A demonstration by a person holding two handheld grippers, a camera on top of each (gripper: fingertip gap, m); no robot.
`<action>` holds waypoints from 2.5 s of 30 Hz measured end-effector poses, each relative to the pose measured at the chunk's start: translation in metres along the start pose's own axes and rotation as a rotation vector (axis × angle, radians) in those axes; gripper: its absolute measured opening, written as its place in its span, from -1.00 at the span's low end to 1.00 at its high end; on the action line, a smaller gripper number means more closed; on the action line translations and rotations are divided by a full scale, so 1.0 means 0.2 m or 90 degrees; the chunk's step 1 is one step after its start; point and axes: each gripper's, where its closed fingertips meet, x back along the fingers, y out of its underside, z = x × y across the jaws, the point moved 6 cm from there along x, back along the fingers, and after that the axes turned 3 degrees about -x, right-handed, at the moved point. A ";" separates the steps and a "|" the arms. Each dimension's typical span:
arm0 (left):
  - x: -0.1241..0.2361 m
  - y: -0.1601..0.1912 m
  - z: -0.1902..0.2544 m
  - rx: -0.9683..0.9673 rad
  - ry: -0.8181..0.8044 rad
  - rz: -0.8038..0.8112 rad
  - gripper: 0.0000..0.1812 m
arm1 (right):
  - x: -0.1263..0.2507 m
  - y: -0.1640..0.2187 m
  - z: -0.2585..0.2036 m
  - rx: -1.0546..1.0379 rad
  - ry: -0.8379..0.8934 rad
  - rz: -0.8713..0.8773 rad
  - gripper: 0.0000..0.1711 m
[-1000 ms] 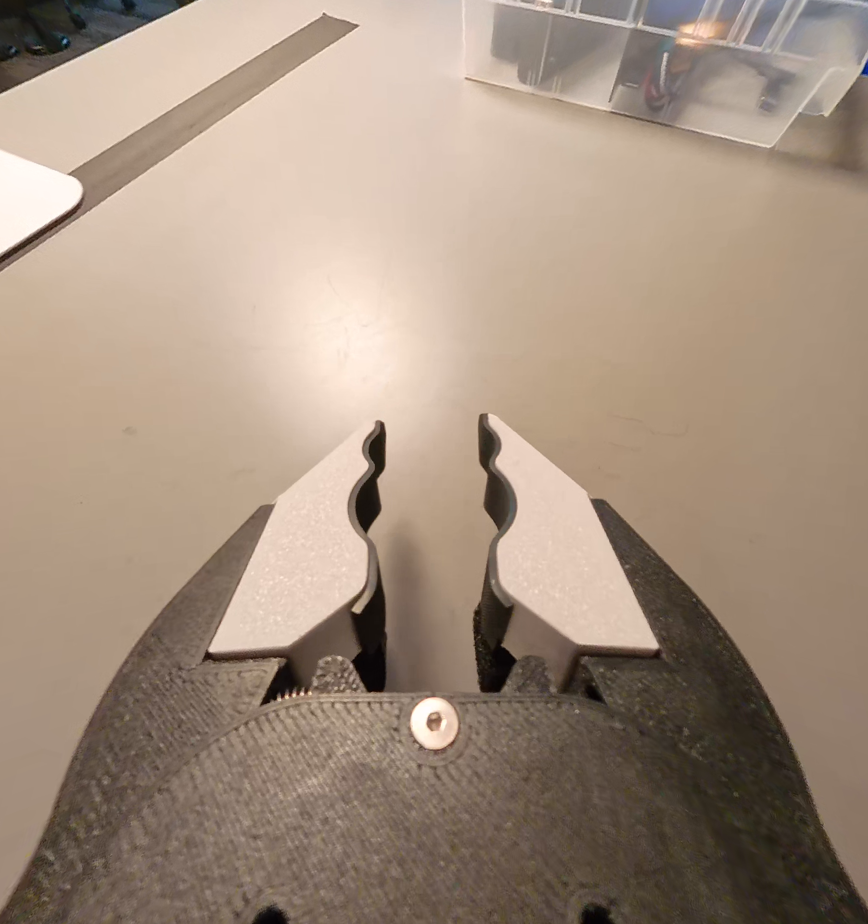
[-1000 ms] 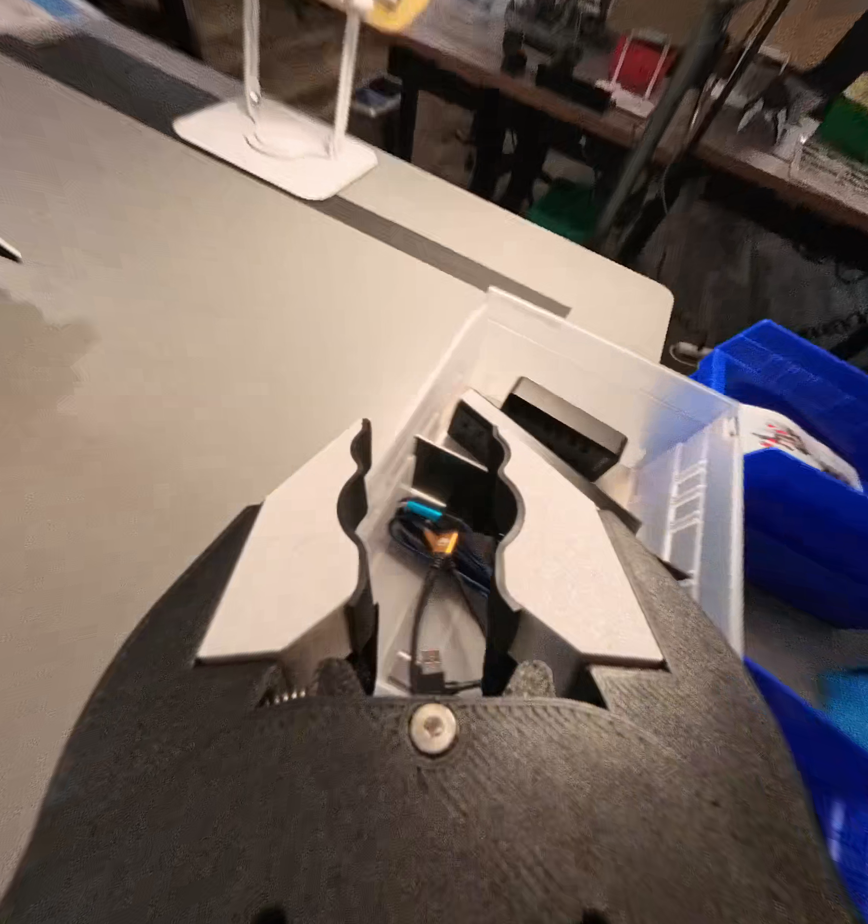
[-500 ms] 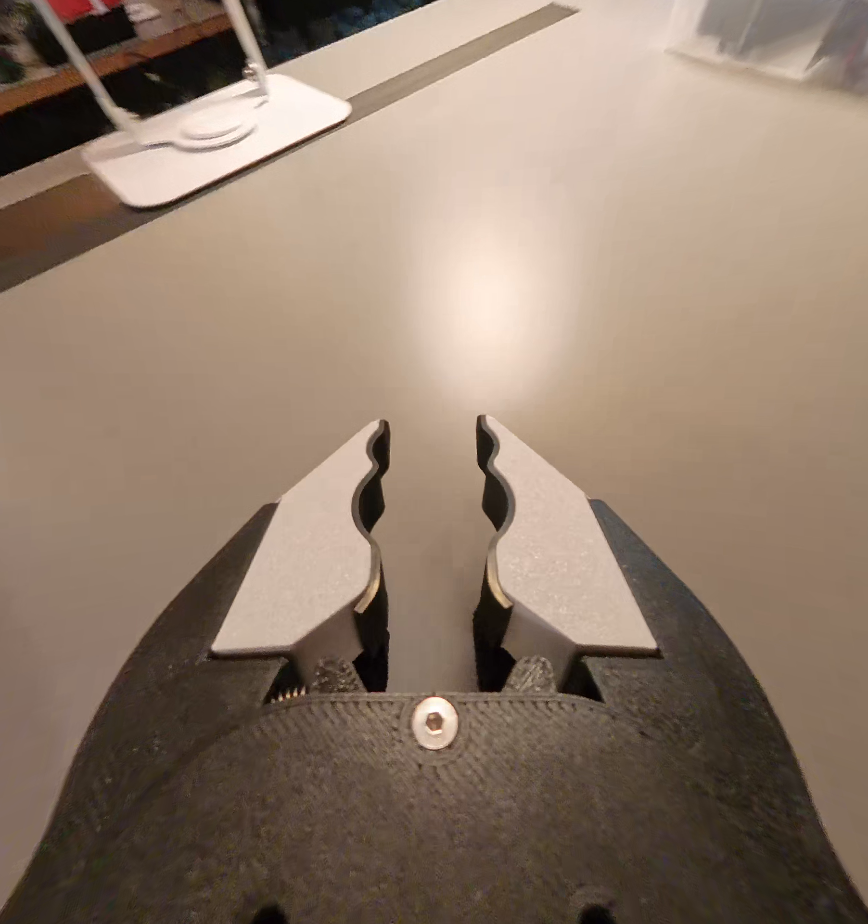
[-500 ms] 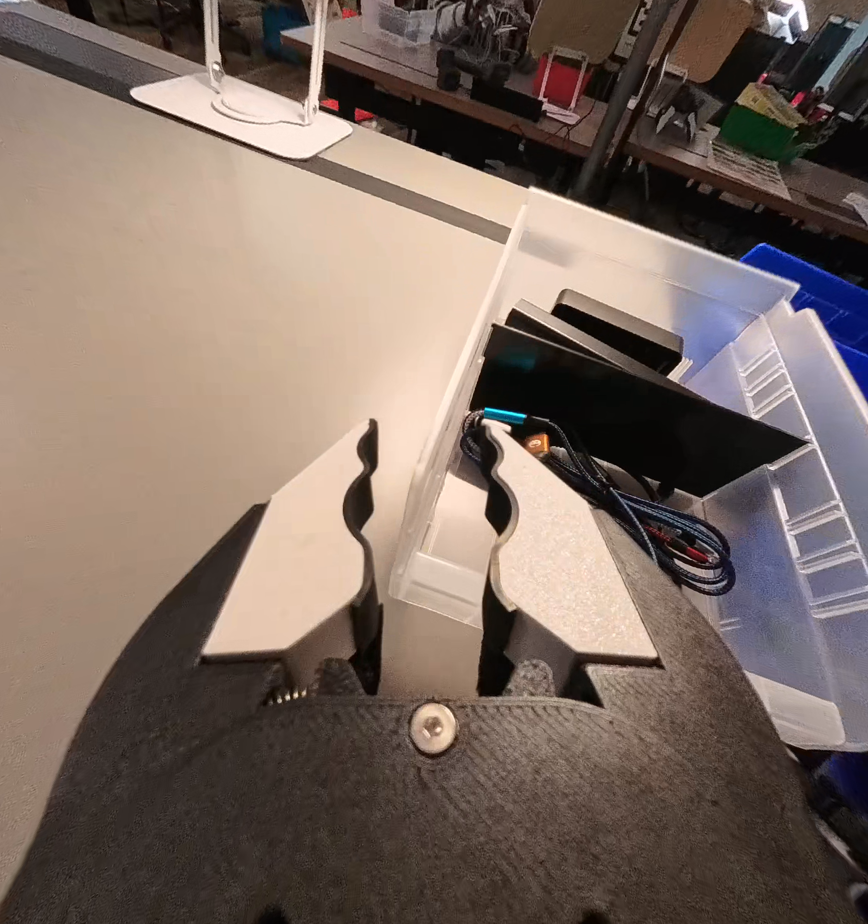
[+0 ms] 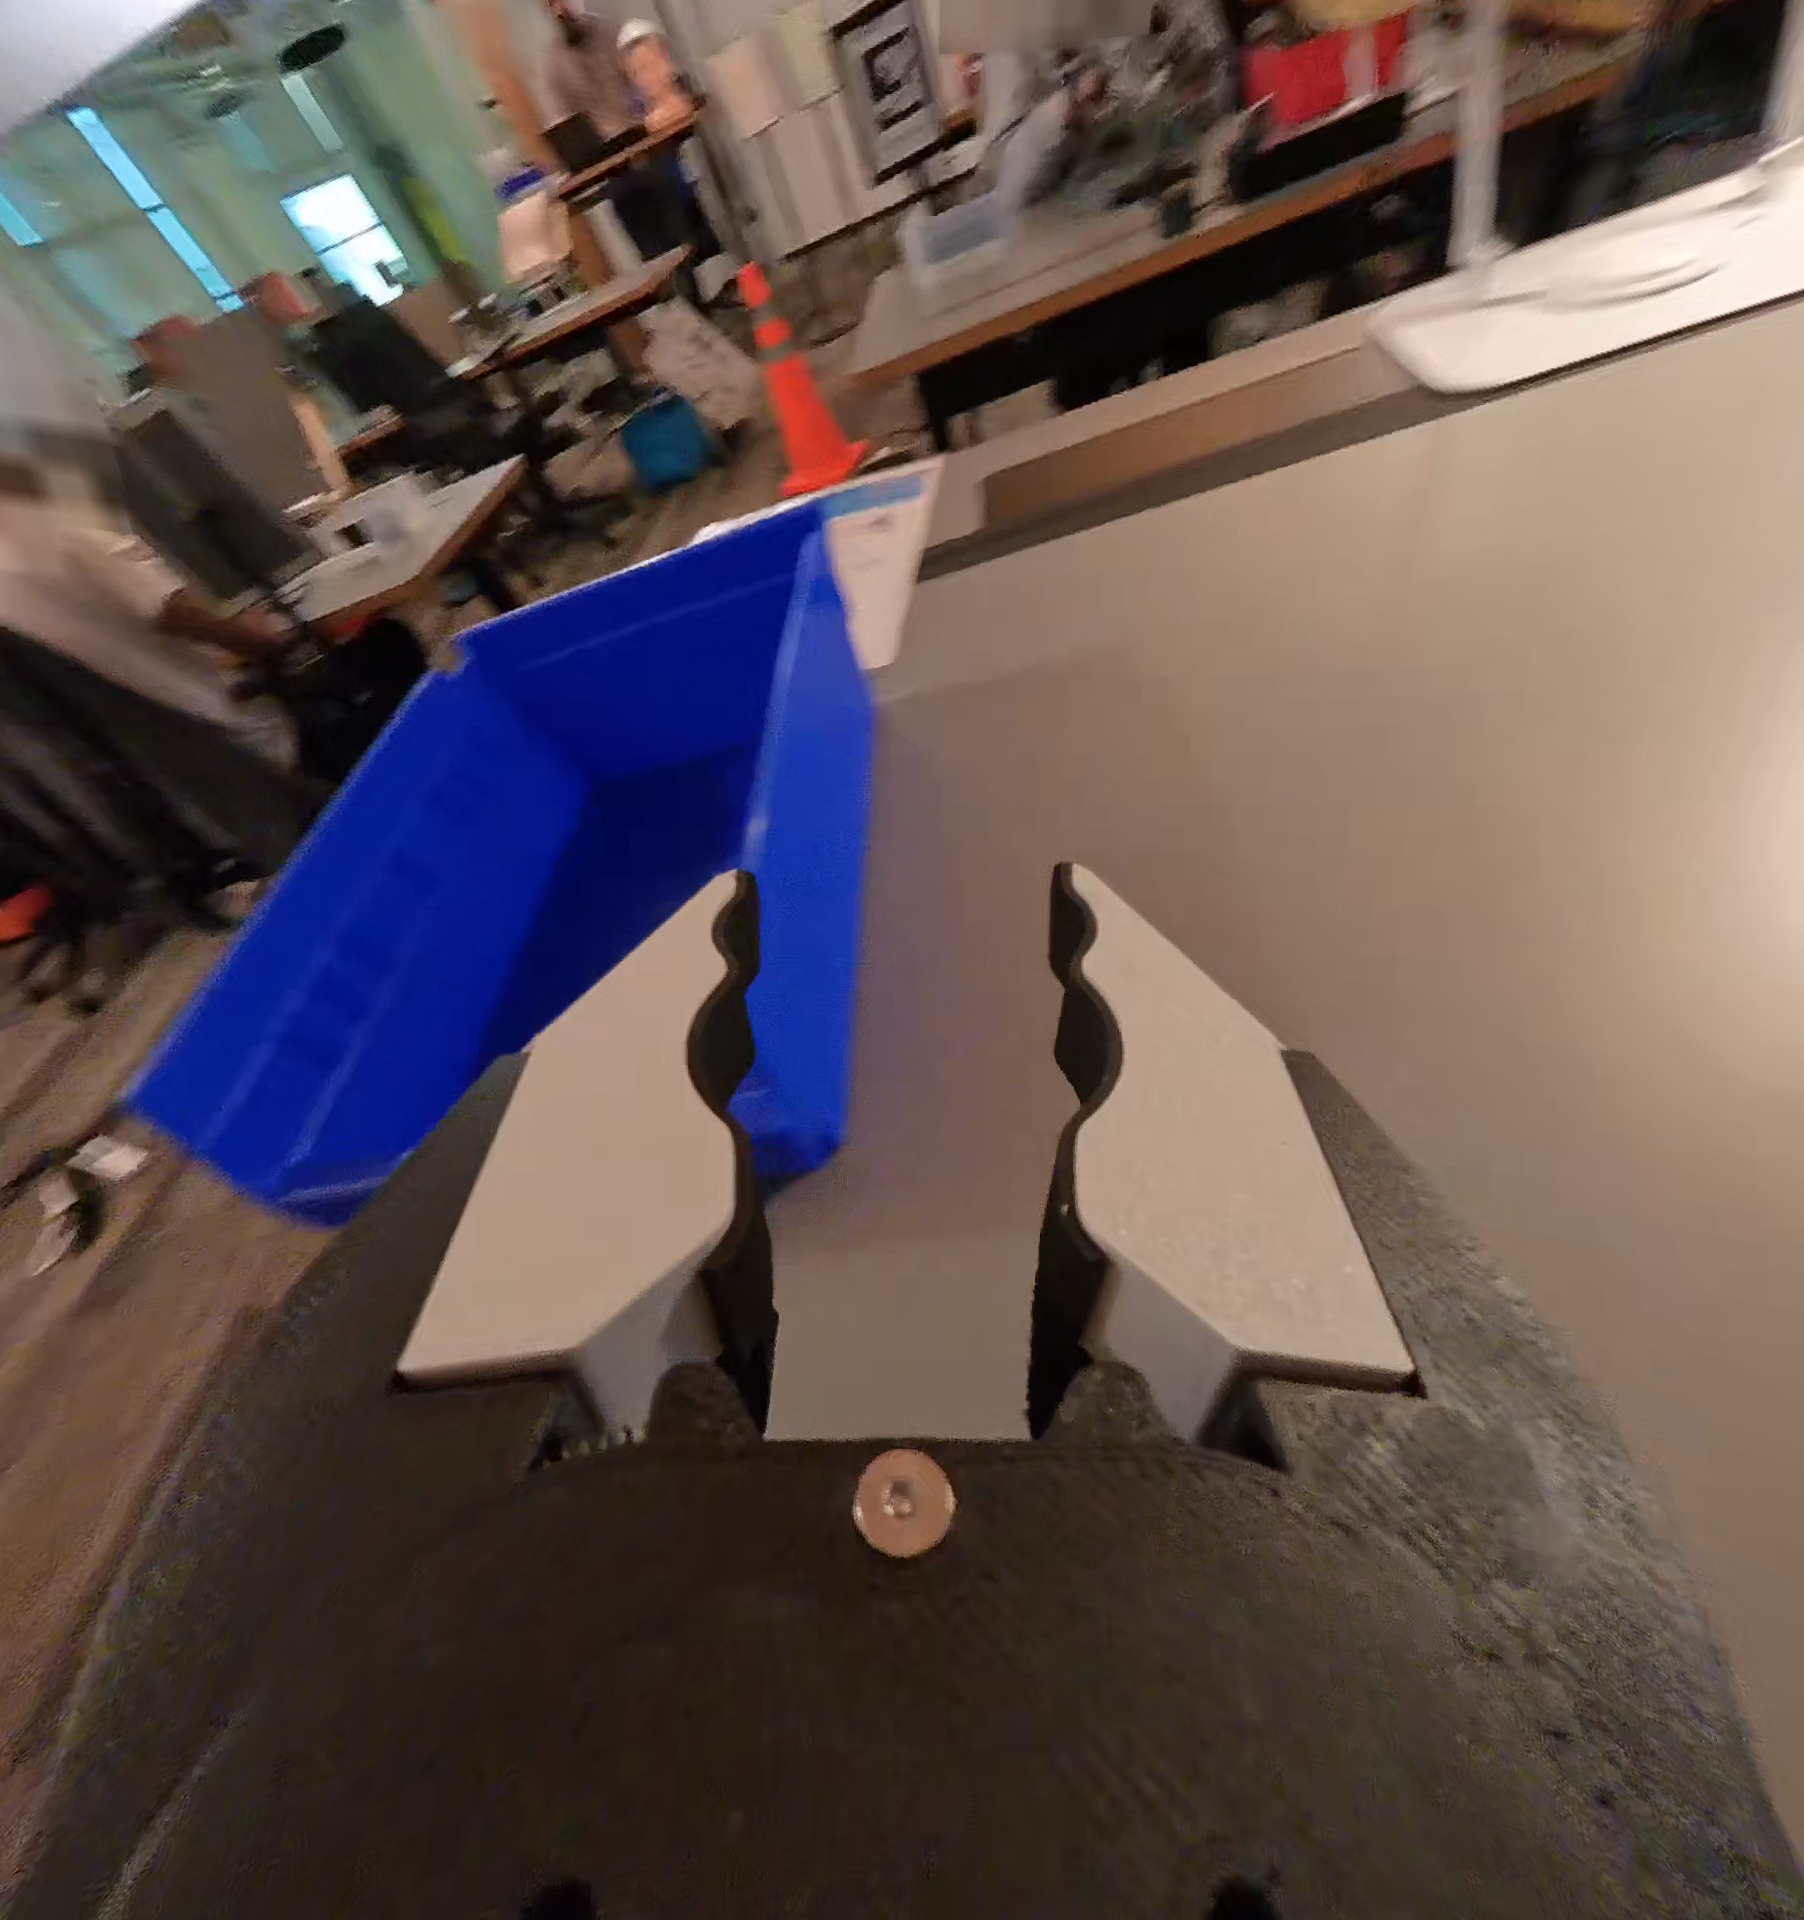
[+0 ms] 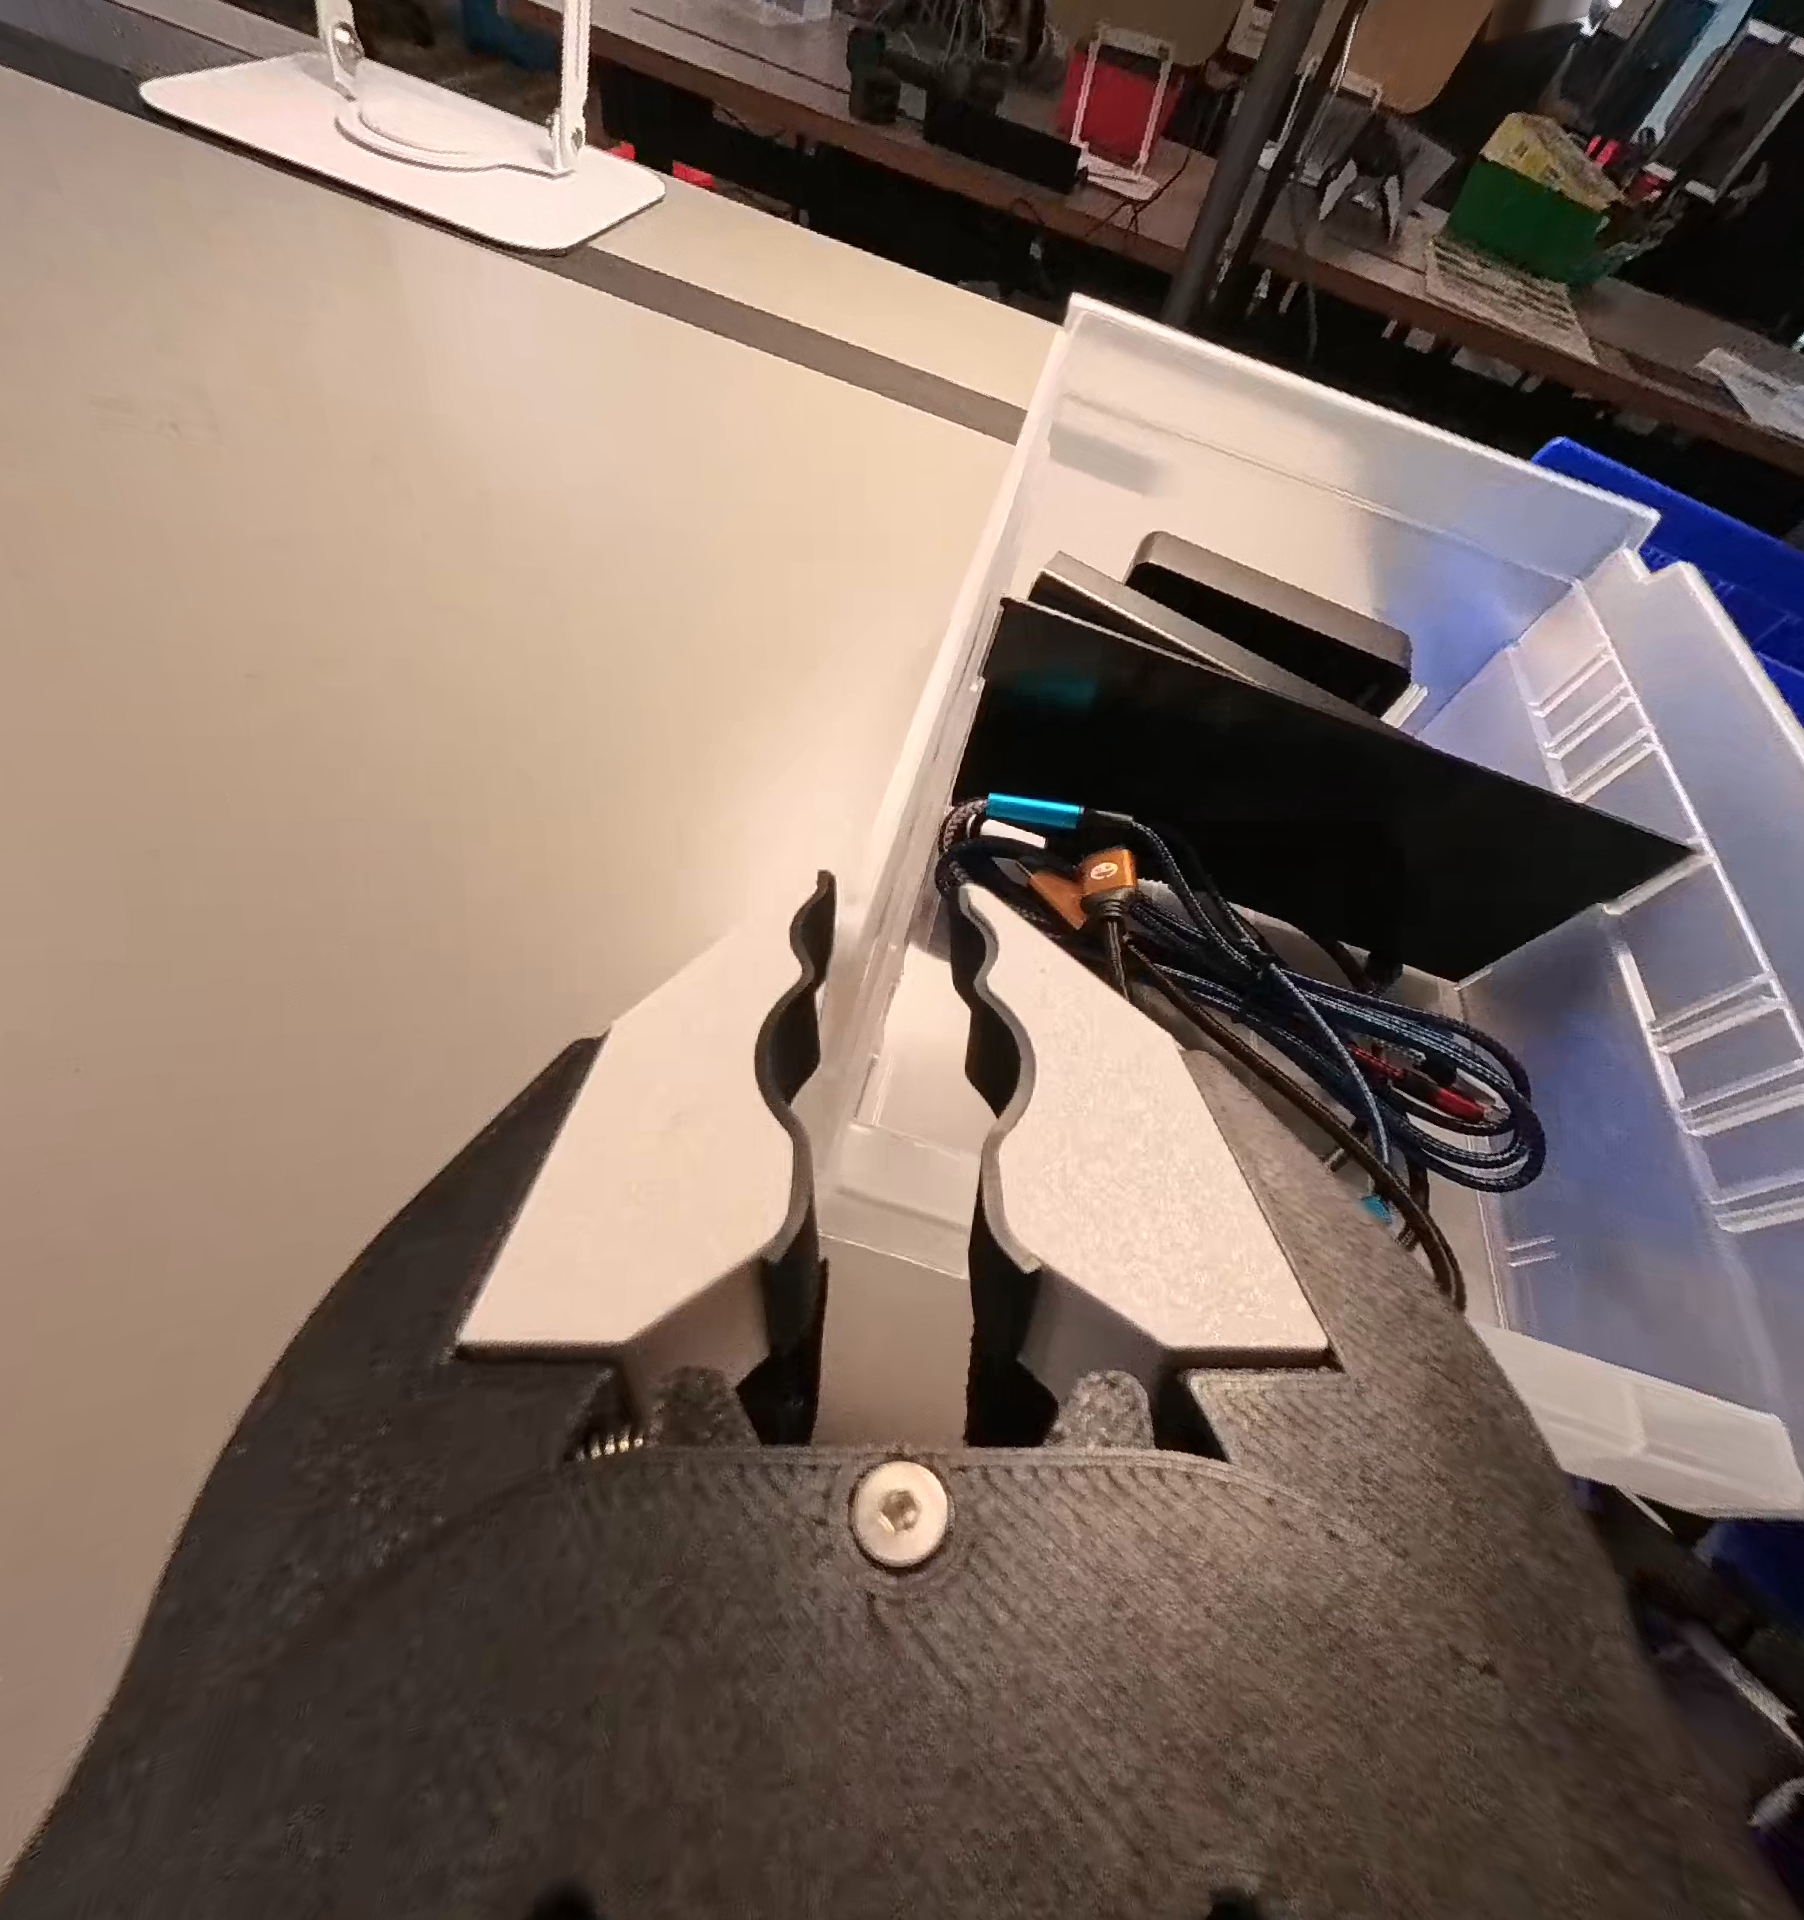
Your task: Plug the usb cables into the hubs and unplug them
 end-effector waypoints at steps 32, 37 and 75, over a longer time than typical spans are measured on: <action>-0.09 0.15 0.24 -0.016 0.462 0.109 -0.93 | -0.19 -0.11 -0.21 0.039 -0.133 0.049 -0.94; 0.05 0.13 0.38 -0.046 0.677 0.157 -0.92 | -0.29 -0.18 -0.36 0.083 -0.266 0.066 -0.94; -0.36 -0.58 0.51 0.208 0.602 0.033 -0.31 | -0.14 -0.58 -0.90 -0.076 -0.551 -0.024 -0.18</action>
